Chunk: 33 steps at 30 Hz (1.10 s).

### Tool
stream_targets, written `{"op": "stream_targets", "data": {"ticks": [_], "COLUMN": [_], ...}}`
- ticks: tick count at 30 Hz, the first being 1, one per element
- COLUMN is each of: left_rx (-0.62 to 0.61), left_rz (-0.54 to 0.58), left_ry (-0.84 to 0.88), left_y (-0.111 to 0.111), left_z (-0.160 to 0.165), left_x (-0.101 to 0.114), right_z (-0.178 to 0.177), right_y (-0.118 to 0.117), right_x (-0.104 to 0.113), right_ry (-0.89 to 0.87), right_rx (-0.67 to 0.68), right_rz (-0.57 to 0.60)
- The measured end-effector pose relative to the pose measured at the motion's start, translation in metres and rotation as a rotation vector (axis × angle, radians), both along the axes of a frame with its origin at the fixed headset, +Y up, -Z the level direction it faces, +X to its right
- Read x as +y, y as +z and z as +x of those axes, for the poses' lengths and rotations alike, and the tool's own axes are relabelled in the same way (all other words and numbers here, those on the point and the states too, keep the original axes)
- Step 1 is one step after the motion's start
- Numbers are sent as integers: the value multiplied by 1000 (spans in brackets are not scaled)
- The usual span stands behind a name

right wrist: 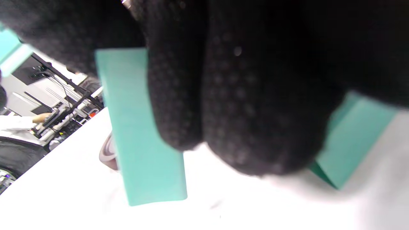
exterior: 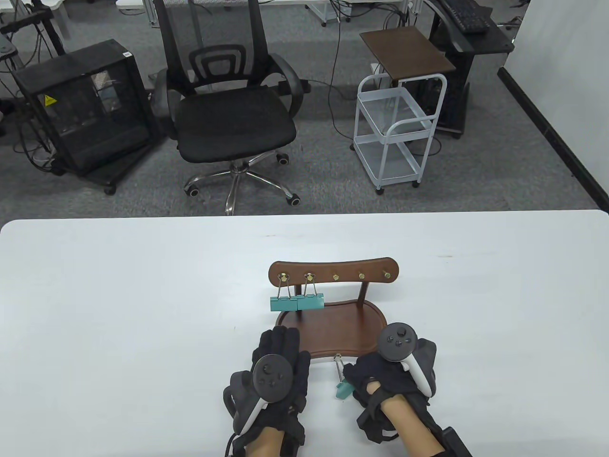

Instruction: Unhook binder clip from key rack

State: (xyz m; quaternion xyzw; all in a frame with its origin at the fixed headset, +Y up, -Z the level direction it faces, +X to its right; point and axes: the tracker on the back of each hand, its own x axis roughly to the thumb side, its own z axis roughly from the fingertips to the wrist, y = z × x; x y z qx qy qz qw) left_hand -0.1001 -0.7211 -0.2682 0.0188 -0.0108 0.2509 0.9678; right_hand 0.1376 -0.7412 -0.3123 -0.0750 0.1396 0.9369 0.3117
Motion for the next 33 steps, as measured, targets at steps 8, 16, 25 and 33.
{"op": "stream_targets", "data": {"ticks": [8,16,25,33], "left_rx": [2,3,5,4], "left_rz": [1,6,6,7], "left_ry": [7,8,13,14], "left_y": [0,0,0,0], "left_z": [0,-1,-1,-1], "left_x": [0,1,1,1], "right_z": [-10,-16,-23,-26], "right_y": [-3,-4,-5,-3], "right_x": [-6,-9,-4,0], "right_ry": [66,88,226,330], "right_rx": [30,30,50,84], "right_rz": [-43,-41,28,80]}}
